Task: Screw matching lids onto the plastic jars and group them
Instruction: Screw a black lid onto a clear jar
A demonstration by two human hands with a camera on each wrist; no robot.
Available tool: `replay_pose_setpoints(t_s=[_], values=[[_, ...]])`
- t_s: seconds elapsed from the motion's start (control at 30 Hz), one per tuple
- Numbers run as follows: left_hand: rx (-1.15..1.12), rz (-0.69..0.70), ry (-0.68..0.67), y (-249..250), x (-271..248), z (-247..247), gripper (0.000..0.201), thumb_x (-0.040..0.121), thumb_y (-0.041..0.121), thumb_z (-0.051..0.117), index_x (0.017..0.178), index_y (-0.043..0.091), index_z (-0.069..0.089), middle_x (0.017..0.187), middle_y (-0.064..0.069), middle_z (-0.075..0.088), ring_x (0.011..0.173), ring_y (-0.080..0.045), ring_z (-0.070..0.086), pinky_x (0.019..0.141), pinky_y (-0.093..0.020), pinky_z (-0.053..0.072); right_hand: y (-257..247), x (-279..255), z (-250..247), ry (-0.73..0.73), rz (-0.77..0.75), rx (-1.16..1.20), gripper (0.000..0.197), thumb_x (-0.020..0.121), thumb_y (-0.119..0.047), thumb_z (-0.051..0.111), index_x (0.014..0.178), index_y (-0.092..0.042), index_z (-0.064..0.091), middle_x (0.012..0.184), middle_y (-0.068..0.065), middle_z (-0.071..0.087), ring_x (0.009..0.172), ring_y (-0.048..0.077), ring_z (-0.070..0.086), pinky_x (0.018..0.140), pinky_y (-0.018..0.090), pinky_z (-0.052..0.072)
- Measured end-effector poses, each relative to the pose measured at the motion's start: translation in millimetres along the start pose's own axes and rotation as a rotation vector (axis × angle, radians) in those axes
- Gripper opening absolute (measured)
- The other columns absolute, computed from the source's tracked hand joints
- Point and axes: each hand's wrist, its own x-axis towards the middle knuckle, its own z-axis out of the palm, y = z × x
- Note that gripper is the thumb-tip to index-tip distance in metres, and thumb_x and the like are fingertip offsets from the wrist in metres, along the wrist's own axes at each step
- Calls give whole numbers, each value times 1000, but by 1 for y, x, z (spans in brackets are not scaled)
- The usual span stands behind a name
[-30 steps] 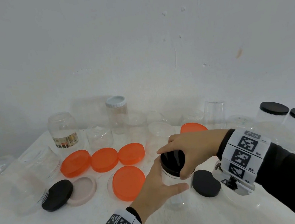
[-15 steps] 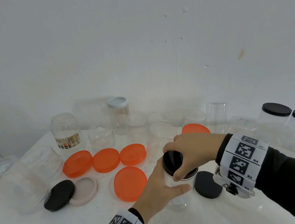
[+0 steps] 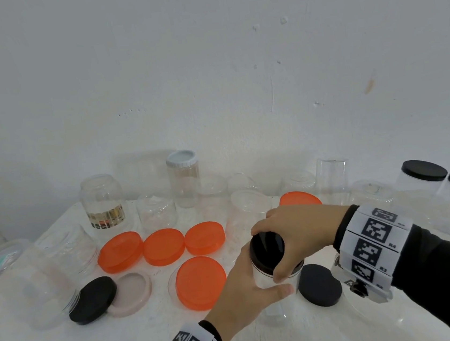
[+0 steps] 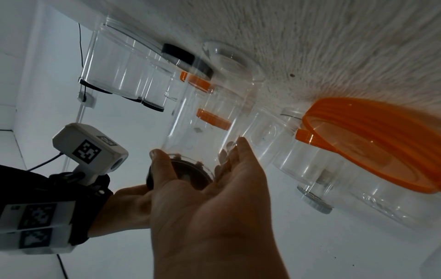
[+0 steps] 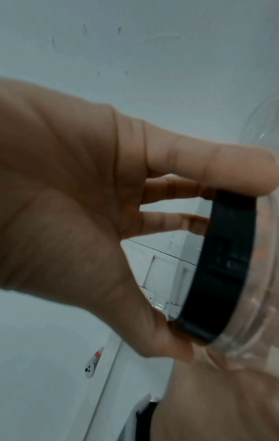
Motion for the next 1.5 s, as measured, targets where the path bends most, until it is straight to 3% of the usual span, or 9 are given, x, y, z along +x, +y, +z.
replay_pose_setpoints(t_s=[0.27,0.4,0.53,0.77,0.83,1.0,1.2,1.37,1.5], values=[[-2,2,0,0,0,1,78,72,27,84,130,46,34,130,24,51,119,14,45,89,-1,36,-4,1,9,72,128,11,70,61,-78,63,101,-21,54,86,-6,55,76,11,56,57,26,43],[-10,2,8,0,0,1,76,72,27,84,127,47,35,130,25,50,118,16,43,88,2,34,-3,-1,-4,-104,81,54,87,67,-57,75,140,-36,34,122,-10,44,113,14,48,90,33,49],[1,3,18,0,-1,1,75,72,30,84,126,47,35,129,24,51,119,16,43,88,2,33,-5,0,-6,-61,9,21,83,66,-53,77,138,-40,39,116,-12,44,109,10,44,92,34,49],[-4,5,11,0,0,2,79,72,28,84,130,47,34,130,26,50,119,14,44,87,0,36,-6,1,10,115,108,0,66,63,-79,62,95,-22,57,83,-7,57,75,12,57,54,24,40],[-11,11,7,1,-1,2,79,72,27,84,131,46,34,130,27,50,119,14,44,88,0,36,-5,1,9,97,127,-1,69,63,-80,61,98,-21,56,86,-5,58,77,12,58,56,24,41],[-9,18,13,3,-2,2,73,72,29,83,125,47,37,119,39,50,117,17,44,86,3,34,-1,-6,-7,-172,46,63,91,69,-46,79,145,-41,28,126,-10,41,117,14,44,96,34,46],[-10,11,17,2,-2,2,77,72,29,83,128,48,34,128,28,49,117,18,42,85,4,33,0,-2,-8,-66,16,23,82,66,-58,77,137,-38,43,115,-14,47,108,8,44,92,30,46],[-22,11,4,0,-1,2,80,71,32,83,131,47,34,131,26,49,120,13,44,89,-1,37,-3,3,5,57,123,10,71,60,-79,64,102,-22,56,86,-7,57,77,12,58,58,25,44],[-37,11,19,0,-1,3,79,68,35,84,129,49,35,129,30,50,120,13,44,89,-1,36,2,0,0,-66,99,77,87,64,-68,71,137,-34,39,117,-11,50,107,11,51,80,26,47]])
